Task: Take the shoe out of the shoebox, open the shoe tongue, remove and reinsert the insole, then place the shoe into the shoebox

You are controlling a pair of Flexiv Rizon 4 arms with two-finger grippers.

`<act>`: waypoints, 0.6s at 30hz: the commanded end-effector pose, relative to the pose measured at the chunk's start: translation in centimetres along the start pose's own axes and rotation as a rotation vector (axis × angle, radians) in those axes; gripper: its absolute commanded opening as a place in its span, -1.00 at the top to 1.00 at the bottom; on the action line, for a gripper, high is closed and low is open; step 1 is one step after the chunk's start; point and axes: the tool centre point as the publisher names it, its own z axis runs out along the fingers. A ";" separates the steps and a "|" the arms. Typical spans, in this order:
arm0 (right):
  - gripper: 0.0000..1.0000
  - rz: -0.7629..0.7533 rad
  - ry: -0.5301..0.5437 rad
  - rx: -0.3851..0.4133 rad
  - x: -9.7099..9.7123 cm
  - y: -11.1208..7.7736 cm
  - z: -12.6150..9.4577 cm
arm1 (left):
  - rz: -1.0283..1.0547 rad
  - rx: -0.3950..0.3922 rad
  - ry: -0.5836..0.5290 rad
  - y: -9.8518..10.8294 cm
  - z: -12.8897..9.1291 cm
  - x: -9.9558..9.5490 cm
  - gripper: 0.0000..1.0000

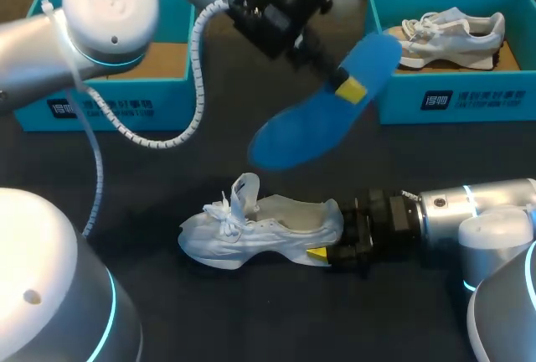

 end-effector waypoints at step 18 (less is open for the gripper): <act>1.00 0.000 0.000 0.003 0.0 -0.1 0.2 | -0.074 0.403 -0.080 -2.3 -6.6 6.8 1.00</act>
